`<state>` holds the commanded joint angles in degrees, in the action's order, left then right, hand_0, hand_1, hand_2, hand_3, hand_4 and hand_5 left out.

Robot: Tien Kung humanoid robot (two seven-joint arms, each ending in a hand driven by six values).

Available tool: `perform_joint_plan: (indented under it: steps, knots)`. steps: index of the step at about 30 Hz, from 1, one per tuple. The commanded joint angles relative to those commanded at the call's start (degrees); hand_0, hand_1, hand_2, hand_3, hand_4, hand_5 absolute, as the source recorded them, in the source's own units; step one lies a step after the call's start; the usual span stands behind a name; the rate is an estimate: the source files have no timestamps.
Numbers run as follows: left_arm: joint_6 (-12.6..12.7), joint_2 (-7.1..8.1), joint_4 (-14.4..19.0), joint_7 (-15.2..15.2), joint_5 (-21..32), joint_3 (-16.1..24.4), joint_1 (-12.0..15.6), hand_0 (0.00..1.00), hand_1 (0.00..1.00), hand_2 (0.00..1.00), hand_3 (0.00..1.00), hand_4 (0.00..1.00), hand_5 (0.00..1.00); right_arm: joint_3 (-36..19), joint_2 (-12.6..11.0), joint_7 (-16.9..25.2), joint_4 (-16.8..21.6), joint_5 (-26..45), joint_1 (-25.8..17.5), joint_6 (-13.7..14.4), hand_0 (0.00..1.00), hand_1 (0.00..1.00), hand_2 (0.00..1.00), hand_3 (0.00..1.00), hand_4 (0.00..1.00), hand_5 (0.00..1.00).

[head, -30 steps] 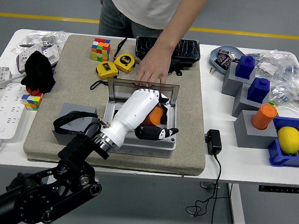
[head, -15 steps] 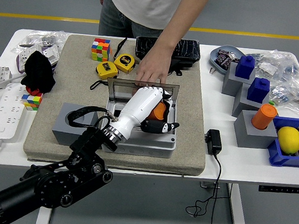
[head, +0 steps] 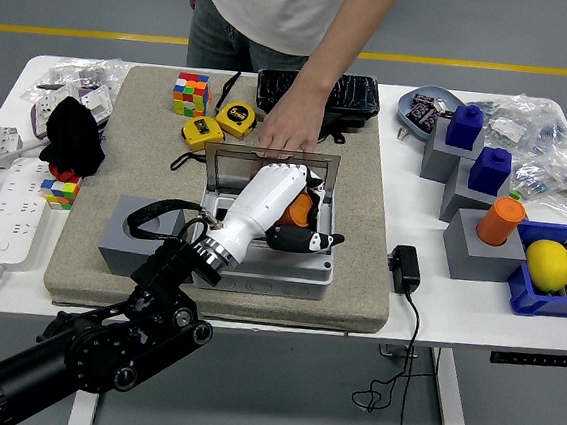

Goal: Fetch the battery,place it into the box,close the lid of the box

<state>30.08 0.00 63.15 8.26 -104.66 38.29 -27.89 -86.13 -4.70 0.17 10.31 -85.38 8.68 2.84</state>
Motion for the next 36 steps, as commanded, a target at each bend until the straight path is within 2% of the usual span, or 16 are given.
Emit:
perform_joint_plan:
  steps: [1, 6, 7, 12, 13, 18, 19, 24, 25, 32, 36]
  knots:
    - [-0.21, 0.0, 0.02, 0.0, -0.1, 0.12, -0.02, 0.132, 0.009, 0.051, 0.05, 0.998, 0.581, -0.04, -0.02, -0.01, 0.0, -0.03, 0.01, 0.0, 0.95, 0.839, 0.756, 0.793, 0.998, 0.998]
    - [-1.61, 0.0, -0.13, 0.09, -0.05, 0.7, -0.04, 0.132, 0.009, 0.051, 0.05, 0.998, 0.581, -0.08, -0.01, -0.01, 0.0, 0.02, -0.03, -0.02, 0.95, 0.839, 0.756, 0.793, 0.998, 0.998]
    - [-2.05, 0.0, -0.21, -0.03, -0.23, 0.84, -0.04, 0.216, 0.137, 0.128, 0.106, 0.998, 0.617, -0.1, 0.0, -0.01, 0.0, 0.01, -0.06, -0.02, 0.95, 0.839, 0.756, 0.794, 0.998, 0.998]
    - [-3.22, 0.0, -0.18, -0.06, -0.38, 1.22, -0.04, 0.216, 0.137, 0.128, 0.106, 0.998, 0.617, -0.05, 0.05, -0.03, 0.0, 0.08, -0.15, -0.03, 0.95, 0.839, 0.756, 0.794, 0.998, 0.998]
    - [-3.52, 0.0, -0.08, -0.13, -0.52, 1.35, -0.03, 0.278, 0.279, 0.248, 0.26, 0.998, 0.636, -0.06, 0.05, -0.03, 0.0, 0.09, -0.17, -0.03, 0.95, 0.84, 0.756, 0.793, 0.998, 0.998]
    - [-4.32, 0.0, 0.01, -0.26, -1.0, 1.84, -0.05, 0.278, 0.279, 0.248, 0.26, 0.998, 0.636, 0.04, 0.03, 0.0, 0.0, 0.24, -0.16, -0.09, 0.95, 0.84, 0.756, 0.793, 0.998, 0.998]
    - [-4.52, 0.0, 0.03, -0.25, -0.96, 1.97, -0.05, 0.363, 0.529, 0.517, 0.529, 0.998, 0.646, 0.1, 0.02, 0.02, 0.0, 0.3, -0.15, -0.1, 0.951, 0.839, 0.756, 0.793, 0.998, 0.998]
    - [-4.97, 0.0, 0.16, -0.4, -1.07, 2.22, -0.17, 0.363, 0.529, 0.517, 0.529, 0.998, 0.646, 0.06, -0.02, 0.03, 0.0, 0.3, -0.1, -0.1, 0.951, 0.839, 0.756, 0.793, 0.998, 0.998]
    - [-5.07, 0.0, 0.22, -0.48, -1.22, 2.31, -0.19, 0.379, 0.55, 0.536, 0.56, 0.998, 0.651, -0.05, -0.03, 0.01, 0.0, 0.24, -0.1, -0.1, 0.951, 0.838, 0.756, 0.793, 0.998, 0.998]
    - [-5.31, 0.0, 0.73, -0.64, -1.4, 2.29, -0.16, 0.379, 0.531, 0.515, 0.545, 0.998, 0.668, 0.08, -0.12, 0.01, 0.0, 0.35, -0.12, -0.15, 0.95, 0.838, 0.756, 0.793, 0.998, 0.998]
    - [-5.24, 0.0, 2.48, -0.53, -1.53, 2.61, 0.14, 0.379, 0.531, 0.515, 0.545, 0.998, 0.668, 0.14, -0.14, -0.01, 0.0, 0.4, -0.23, -0.17, 0.95, 0.838, 0.756, 0.793, 0.998, 0.998]
